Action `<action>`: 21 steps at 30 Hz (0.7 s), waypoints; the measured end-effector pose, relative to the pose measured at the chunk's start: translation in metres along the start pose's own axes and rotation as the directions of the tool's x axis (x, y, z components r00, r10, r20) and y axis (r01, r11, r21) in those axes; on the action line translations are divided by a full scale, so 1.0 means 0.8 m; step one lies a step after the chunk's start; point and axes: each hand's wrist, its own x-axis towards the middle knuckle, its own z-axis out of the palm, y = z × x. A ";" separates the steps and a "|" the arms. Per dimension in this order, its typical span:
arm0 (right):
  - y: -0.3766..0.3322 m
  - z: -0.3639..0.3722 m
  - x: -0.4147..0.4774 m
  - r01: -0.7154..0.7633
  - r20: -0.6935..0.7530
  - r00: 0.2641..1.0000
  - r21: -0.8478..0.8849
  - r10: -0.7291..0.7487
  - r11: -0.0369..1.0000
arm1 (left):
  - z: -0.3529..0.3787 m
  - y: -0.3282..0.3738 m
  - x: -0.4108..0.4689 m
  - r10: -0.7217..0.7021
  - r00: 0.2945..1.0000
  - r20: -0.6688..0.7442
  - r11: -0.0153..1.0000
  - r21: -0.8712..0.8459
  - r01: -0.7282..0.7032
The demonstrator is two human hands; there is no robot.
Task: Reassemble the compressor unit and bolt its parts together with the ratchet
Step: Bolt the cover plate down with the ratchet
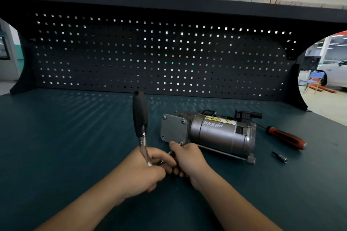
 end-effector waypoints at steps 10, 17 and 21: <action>0.000 0.003 0.005 -0.019 0.037 0.999 0.043 0.018 0.999 | -0.018 0.006 0.010 -0.358 0.927 0.112 0.610 -0.723 0.324; -0.002 -0.026 -0.010 0.180 -0.192 0.864 -0.747 -0.466 0.640 | -0.022 0.001 0.010 -0.249 0.965 0.082 0.865 -0.430 0.260; -0.007 -0.063 -0.010 0.363 -0.125 0.388 -0.890 -0.913 0.276 | -0.015 -0.002 0.007 -0.230 0.972 0.047 0.883 -0.410 0.229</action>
